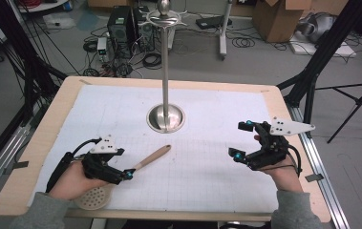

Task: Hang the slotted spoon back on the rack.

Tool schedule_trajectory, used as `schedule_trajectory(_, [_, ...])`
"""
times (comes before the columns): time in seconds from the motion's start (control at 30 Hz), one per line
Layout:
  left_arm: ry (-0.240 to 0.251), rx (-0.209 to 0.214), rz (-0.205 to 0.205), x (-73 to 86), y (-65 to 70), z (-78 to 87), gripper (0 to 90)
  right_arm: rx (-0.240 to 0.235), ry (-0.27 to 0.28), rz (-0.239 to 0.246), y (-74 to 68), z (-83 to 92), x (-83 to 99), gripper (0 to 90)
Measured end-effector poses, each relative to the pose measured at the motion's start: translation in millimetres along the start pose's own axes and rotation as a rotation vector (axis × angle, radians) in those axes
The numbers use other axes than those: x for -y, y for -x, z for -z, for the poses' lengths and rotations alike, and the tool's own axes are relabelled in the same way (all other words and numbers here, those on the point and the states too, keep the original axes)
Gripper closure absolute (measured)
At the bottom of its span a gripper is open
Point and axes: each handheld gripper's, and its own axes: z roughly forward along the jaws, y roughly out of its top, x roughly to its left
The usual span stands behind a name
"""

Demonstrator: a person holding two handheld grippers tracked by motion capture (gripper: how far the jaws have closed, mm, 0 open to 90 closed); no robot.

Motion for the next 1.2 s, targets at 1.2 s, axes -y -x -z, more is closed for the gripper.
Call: schedule_trajectory(1.2, [-0.241, 0.055, 0.070, 10.0, -6.3, -14.6, 37.1, 0.006, -0.010, -0.005, -0.7, 1.4, 1.1, 0.2])
